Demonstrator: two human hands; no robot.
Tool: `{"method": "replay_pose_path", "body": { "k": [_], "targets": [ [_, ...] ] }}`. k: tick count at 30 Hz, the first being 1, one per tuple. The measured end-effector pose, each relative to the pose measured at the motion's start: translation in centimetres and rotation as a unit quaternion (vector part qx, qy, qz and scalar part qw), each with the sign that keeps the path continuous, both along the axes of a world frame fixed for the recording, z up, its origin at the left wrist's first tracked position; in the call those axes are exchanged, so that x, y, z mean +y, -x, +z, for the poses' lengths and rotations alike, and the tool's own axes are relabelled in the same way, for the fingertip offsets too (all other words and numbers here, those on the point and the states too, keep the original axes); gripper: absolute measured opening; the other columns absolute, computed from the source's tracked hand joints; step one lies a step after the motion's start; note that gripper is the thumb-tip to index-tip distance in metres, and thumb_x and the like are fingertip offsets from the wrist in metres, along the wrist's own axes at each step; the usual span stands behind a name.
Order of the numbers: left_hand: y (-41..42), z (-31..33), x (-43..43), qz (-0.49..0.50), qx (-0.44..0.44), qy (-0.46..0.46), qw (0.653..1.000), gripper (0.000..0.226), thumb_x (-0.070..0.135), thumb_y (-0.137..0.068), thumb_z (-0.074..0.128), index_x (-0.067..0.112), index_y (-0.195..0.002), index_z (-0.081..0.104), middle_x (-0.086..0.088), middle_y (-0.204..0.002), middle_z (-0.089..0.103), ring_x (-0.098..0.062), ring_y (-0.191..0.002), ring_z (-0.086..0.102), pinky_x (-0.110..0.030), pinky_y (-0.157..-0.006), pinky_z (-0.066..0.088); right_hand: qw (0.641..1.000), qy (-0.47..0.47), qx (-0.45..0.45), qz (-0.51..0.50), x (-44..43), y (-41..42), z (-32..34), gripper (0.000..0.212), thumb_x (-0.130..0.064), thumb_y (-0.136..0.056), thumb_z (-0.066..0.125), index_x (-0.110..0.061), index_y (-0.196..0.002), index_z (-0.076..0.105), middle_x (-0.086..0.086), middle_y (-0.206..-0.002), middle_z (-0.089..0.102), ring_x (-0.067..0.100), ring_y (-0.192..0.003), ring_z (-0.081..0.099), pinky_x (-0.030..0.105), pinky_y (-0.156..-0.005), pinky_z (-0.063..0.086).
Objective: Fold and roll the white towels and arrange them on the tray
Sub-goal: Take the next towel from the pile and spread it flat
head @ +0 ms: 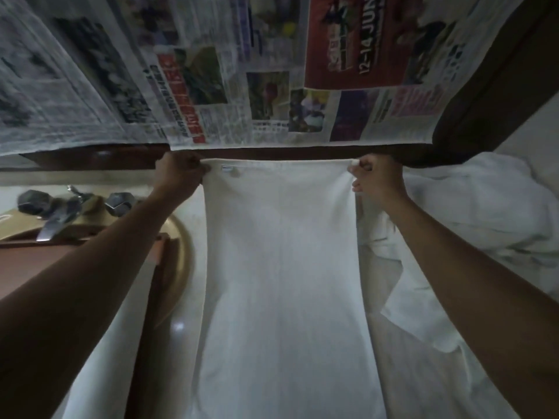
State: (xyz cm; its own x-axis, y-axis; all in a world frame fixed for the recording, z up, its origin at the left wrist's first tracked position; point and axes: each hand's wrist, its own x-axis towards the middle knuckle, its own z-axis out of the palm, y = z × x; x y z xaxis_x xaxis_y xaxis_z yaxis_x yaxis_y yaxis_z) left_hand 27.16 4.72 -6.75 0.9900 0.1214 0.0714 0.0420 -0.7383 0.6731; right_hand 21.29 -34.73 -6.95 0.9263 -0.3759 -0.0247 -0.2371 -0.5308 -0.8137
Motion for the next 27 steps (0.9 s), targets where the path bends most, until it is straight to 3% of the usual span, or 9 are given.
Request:
{"method": "replay_pose_path", "body": {
  "k": [2, 4, 8, 12, 15, 18, 21, 24, 27],
  "targets": [
    [-1.2, -2.6, -0.4, 0.004, 0.017, -0.013, 1.0, 0.017, 0.018, -0.087, 0.075, 0.015, -0.104, 0.077, -0.007, -0.091, 0.077, -0.026, -0.09, 0.072, -0.034, -0.08, 0.054, 1.0, -0.002, 0.025, 0.003, 0.4, -2.2, -3.0, 0.017, -0.018, -0.096, 0.071, -0.008, -0.109, 0.073, 0.007, -0.089, 0.075, 0.016, -0.069, 0.074, 0.017, -0.057, 0.055],
    [-1.0, -5.1, -0.9, 0.021, 0.008, -0.028, 0.999, 0.028, 0.013, -0.089, 0.074, 0.016, -0.116, 0.071, -0.003, -0.107, 0.075, -0.021, -0.095, 0.07, -0.03, -0.08, 0.049, 0.998, 0.045, 0.048, 0.009, 0.9, -3.1, -5.9, 0.017, -0.014, -0.095, 0.069, -0.008, -0.11, 0.072, 0.008, -0.102, 0.075, 0.021, -0.087, 0.074, 0.016, -0.068, 0.052],
    [2.0, -10.7, -4.0, -0.081, -0.056, -0.112, 0.989, 0.046, 0.023, -0.094, 0.064, 0.009, -0.137, 0.058, -0.014, -0.136, 0.063, -0.036, -0.123, 0.058, -0.045, -0.102, 0.047, 0.99, 0.127, 0.024, 0.054, 4.2, -1.1, -11.5, 0.044, -0.014, -0.093, 0.069, -0.008, -0.135, 0.059, 0.012, -0.135, 0.064, 0.03, -0.124, 0.059, 0.034, -0.105, 0.045],
    [3.2, -15.4, -7.7, -0.202, -0.011, -0.186, 0.962, 0.066, 0.049, -0.101, 0.037, 0.015, -0.158, 0.037, -0.012, -0.165, 0.034, -0.031, -0.153, 0.029, -0.05, -0.12, 0.029, 0.955, 0.23, -0.029, 0.187, 9.8, 0.0, -15.3, 0.056, -0.03, -0.098, 0.059, -0.01, -0.149, 0.049, 0.017, -0.157, 0.043, 0.035, -0.148, 0.035, 0.052, -0.123, 0.024],
    [1.5, -17.2, -6.7, -0.18, -0.005, -0.21, 0.961, 0.067, 0.056, -0.105, 0.028, 0.022, -0.163, 0.024, -0.001, -0.171, 0.014, -0.021, -0.159, 0.01, -0.048, -0.127, 0.013, 0.925, 0.319, -0.022, 0.207, 9.2, -1.4, -16.6, 0.06, -0.049, -0.102, 0.042, -0.018, -0.154, 0.045, 0.011, -0.165, 0.032, 0.03, -0.154, 0.024, 0.056, -0.125, 0.016],
    [0.2, -17.6, -4.3, -0.162, -0.013, -0.233, 0.959, 0.067, 0.056, -0.105, 0.027, 0.022, -0.163, 0.026, -0.001, -0.171, 0.019, -0.022, -0.158, 0.016, -0.051, -0.125, 0.018, 0.911, 0.376, -0.002, 0.17, 4.8, -2.9, -17.0, 0.063, -0.052, -0.105, 0.03, -0.017, -0.156, 0.041, 0.009, -0.166, 0.031, 0.029, -0.154, 0.026, 0.059, -0.122, 0.019],
    [0.2, -16.9, -2.4, -0.138, 0.015, -0.228, 0.964, 0.069, 0.059, -0.104, 0.022, 0.026, -0.165, 0.016, 0.0, -0.172, 0.009, -0.02, -0.159, 0.007, -0.053, -0.126, 0.012, 0.908, 0.39, 0.046, 0.143, 1.5, -3.2, -16.1, 0.068, -0.054, -0.104, 0.019, -0.016, -0.158, 0.035, 0.009, -0.167, 0.03, 0.031, -0.154, 0.026, 0.058, -0.123, 0.02],
    [3.5, -15.4, -3.4, -0.161, 0.006, -0.234, 0.959, 0.07, 0.058, -0.104, 0.021, 0.027, -0.165, 0.008, 0.0, -0.173, -0.001, -0.018, -0.159, -0.004, -0.05, -0.128, 0.001, 0.93, 0.345, 0.015, 0.124, 3.1, -0.5, -14.6, 0.068, -0.051, -0.104, 0.024, -0.014, -0.16, 0.032, 0.013, -0.169, 0.022, 0.033, -0.156, 0.02, 0.055, -0.125, 0.019],
    [10.2, -15.0, -8.3, -0.22, -0.014, -0.186, 0.957, 0.066, 0.049, -0.106, 0.026, 0.025, -0.165, 0.013, -0.001, -0.173, 0.001, -0.018, -0.159, -0.003, -0.045, -0.128, -0.002, 0.924, 0.334, -0.035, 0.183, 8.9, 5.7, -14.8, 0.061, -0.043, -0.105, 0.038, -0.015, -0.159, 0.036, 0.014, -0.169, 0.021, 0.032, -0.157, 0.016, 0.057, -0.125, 0.016]
  ]
}}
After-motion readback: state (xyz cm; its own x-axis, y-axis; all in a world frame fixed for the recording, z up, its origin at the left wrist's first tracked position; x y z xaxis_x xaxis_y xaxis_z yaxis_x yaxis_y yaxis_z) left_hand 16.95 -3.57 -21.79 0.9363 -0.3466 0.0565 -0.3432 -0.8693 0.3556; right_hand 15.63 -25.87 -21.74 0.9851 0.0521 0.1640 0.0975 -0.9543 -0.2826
